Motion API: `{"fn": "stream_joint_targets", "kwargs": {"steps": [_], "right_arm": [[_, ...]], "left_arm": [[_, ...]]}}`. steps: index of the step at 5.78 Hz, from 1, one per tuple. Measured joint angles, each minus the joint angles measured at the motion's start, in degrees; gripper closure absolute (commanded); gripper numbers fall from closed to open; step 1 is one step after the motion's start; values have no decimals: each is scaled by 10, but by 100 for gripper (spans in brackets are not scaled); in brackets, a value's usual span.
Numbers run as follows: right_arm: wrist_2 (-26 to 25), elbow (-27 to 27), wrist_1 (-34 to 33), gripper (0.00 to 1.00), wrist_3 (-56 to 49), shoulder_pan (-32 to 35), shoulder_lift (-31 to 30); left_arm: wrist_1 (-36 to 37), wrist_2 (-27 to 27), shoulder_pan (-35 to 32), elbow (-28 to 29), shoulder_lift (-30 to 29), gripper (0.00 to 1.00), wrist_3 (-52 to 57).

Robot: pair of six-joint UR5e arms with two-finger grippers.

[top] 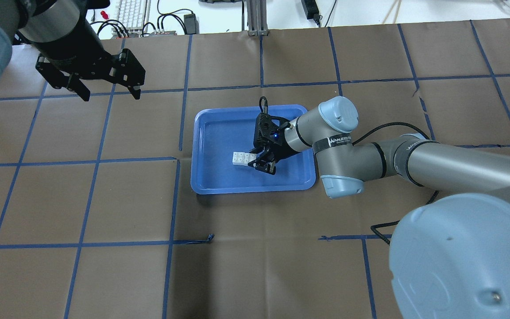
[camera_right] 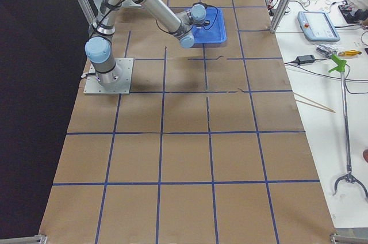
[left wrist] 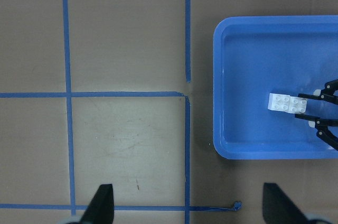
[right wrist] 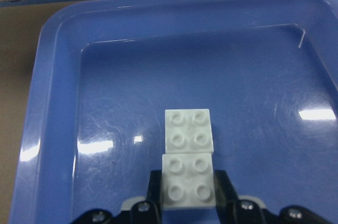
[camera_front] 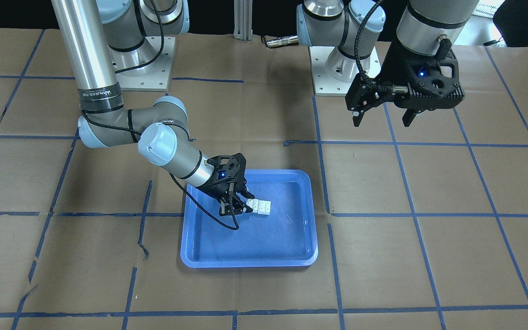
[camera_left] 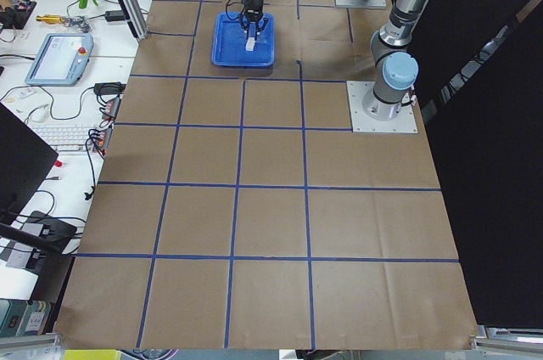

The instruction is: Assemble white blocks and place on blue tray

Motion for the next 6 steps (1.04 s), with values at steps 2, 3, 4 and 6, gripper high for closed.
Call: {"fn": "stream_joint_targets", "kwargs": {"steps": [2,3,4,6], "right_arm": [[1,0,-1,72,-1,0,1],[2,0,-1,72,-1,0,2],[2,0,-2,69,-1,0,2],[3,-1,-2,54,-1,0,2]], "left_arm": [[0,1,0,0,0,1,0],[0,0,0,0,0,1,0],[0,0,0,0,0,1,0],[0,0,0,0,-1,1,0]]}}
